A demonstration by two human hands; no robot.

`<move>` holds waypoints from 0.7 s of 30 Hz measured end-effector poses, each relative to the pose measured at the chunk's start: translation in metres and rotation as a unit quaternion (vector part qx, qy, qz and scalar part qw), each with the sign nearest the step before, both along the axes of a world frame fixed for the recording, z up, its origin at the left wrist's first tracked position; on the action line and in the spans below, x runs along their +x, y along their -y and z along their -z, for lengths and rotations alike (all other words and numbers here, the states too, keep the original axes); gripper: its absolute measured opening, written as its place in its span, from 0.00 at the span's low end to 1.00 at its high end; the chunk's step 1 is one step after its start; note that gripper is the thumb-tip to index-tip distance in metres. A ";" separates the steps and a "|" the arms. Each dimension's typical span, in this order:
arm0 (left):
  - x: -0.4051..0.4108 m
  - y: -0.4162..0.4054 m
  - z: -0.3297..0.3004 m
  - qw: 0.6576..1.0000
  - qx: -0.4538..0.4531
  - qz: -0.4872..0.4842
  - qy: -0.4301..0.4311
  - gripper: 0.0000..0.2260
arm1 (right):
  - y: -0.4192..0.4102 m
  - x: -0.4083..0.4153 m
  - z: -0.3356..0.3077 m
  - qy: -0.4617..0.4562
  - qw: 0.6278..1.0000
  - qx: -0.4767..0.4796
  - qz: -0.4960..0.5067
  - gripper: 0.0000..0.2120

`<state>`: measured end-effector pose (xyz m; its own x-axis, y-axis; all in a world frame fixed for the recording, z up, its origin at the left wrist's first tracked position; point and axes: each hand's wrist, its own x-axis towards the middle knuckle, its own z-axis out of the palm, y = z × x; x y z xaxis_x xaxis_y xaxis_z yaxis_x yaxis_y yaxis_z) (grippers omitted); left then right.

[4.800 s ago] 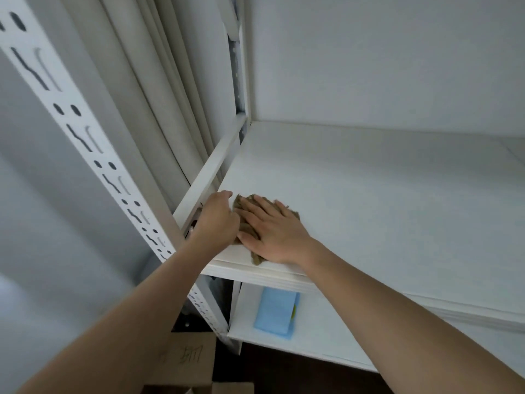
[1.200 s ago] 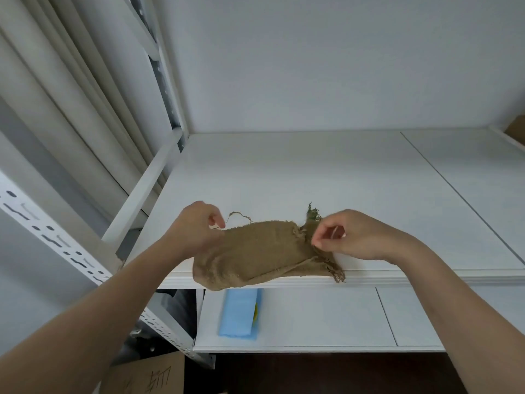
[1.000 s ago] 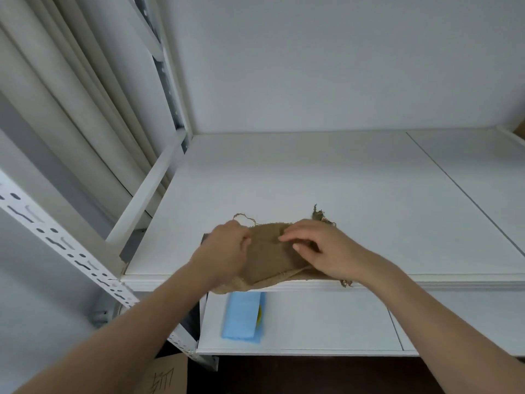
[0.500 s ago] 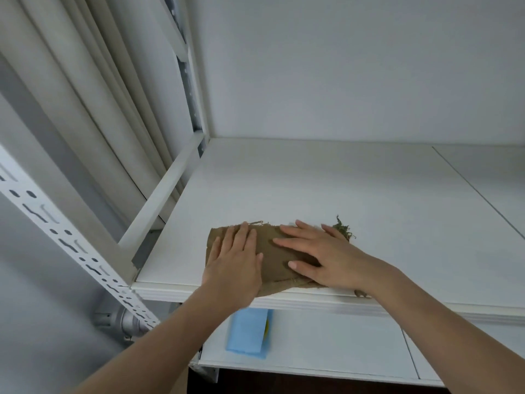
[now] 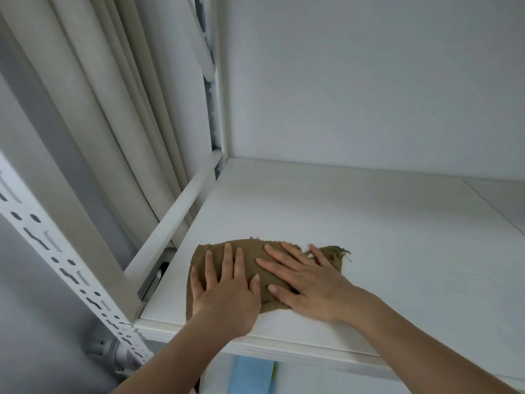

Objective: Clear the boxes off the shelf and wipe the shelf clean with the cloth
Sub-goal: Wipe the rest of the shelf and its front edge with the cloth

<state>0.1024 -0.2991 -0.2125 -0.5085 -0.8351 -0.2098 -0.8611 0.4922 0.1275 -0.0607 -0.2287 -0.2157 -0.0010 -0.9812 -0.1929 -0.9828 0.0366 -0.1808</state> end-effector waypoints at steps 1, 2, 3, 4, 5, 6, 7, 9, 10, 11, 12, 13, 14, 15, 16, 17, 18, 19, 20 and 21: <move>0.001 0.007 0.000 1.000 0.002 -0.003 0.000 0.28 | 0.007 0.001 0.001 -0.001 1.000 -0.003 -0.001 0.25; 0.001 0.013 0.001 1.000 0.004 -0.006 0.000 0.28 | 0.013 0.002 0.001 -0.002 1.000 -0.006 -0.001 0.25; 0.001 0.019 0.001 1.000 0.005 -0.008 0.001 0.28 | 0.019 0.002 0.002 -0.001 1.000 -0.007 -0.001 0.25; 0.002 0.025 0.001 1.000 0.006 -0.009 0.002 0.28 | 0.025 0.002 0.002 0.001 1.000 -0.007 -0.001 0.25; 0.001 0.031 0.002 1.000 0.004 -0.008 0.002 0.28 | 0.031 0.002 0.002 0.004 1.000 -0.006 -0.001 0.25; 0.001 0.038 0.003 1.000 -0.001 -0.008 0.000 0.28 | 0.037 0.001 0.002 0.005 1.000 -0.006 -0.001 0.25; 0.000 0.044 0.004 1.000 -0.009 -0.005 0.000 0.28 | 0.043 -0.001 0.002 0.005 1.000 -0.006 0.000 0.25; -0.003 0.058 0.006 1.000 -0.027 0.007 0.001 0.28 | 0.055 -0.006 0.001 0.009 1.000 -0.006 0.006 0.25; -0.005 0.065 0.007 0.999 -0.032 0.014 0.003 0.28 | 0.061 -0.008 0.001 0.012 1.000 -0.007 0.009 0.25; -0.009 0.072 0.008 0.999 -0.034 0.020 0.003 0.28 | 0.066 -0.012 0.001 0.014 1.000 -0.008 0.012 0.25; -0.013 0.079 0.009 0.999 -0.035 0.022 0.001 0.28 | 0.071 -0.015 0.001 0.017 1.000 -0.010 0.015 0.25; -0.018 0.086 0.009 0.999 -0.035 0.022 -0.003 0.28 | 0.076 -0.019 0.001 0.019 1.000 -0.012 0.018 0.25; -0.023 0.092 0.009 0.999 -0.037 0.020 -0.008 0.28 | 0.081 -0.023 0.001 0.019 1.000 -0.014 0.020 0.25; -0.028 0.099 0.010 0.999 -0.040 0.018 -0.012 0.28 | 0.086 -0.027 0.001 0.019 0.999 -0.016 0.021 0.25; -0.034 0.105 0.010 0.999 -0.042 0.017 -0.014 0.28 | 0.092 -0.031 0.001 0.018 0.999 -0.017 0.023 0.25; -0.040 0.111 0.010 0.999 -0.043 0.018 -0.014 0.28 | 0.096 -0.035 0.001 0.018 0.999 -0.016 0.026 0.24; -0.046 0.117 0.010 0.999 -0.045 0.020 -0.013 0.28 | 0.101 -0.040 0.000 0.018 0.999 -0.016 0.028 0.24; -0.051 0.123 0.010 0.999 -0.045 0.023 -0.011 0.28 | 0.106 -0.046 -0.001 0.018 0.999 -0.016 0.030 0.24; -0.056 0.128 0.010 0.999 -0.046 0.026 -0.009 0.28 | 0.112 -0.051 -0.001 0.016 0.999 -0.015 0.030 0.24; -0.062 0.134 0.010 0.998 -0.047 0.030 -0.006 0.28 | 0.117 -0.057 -0.002 0.012 0.999 -0.016 0.030 0.25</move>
<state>0.0408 -0.4330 -0.2227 -0.5597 -0.8193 -0.1245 -0.8287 0.5527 0.0882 -0.1178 -0.3458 -0.2139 -0.0559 -0.9851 -0.1625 -0.9743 0.0894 -0.2069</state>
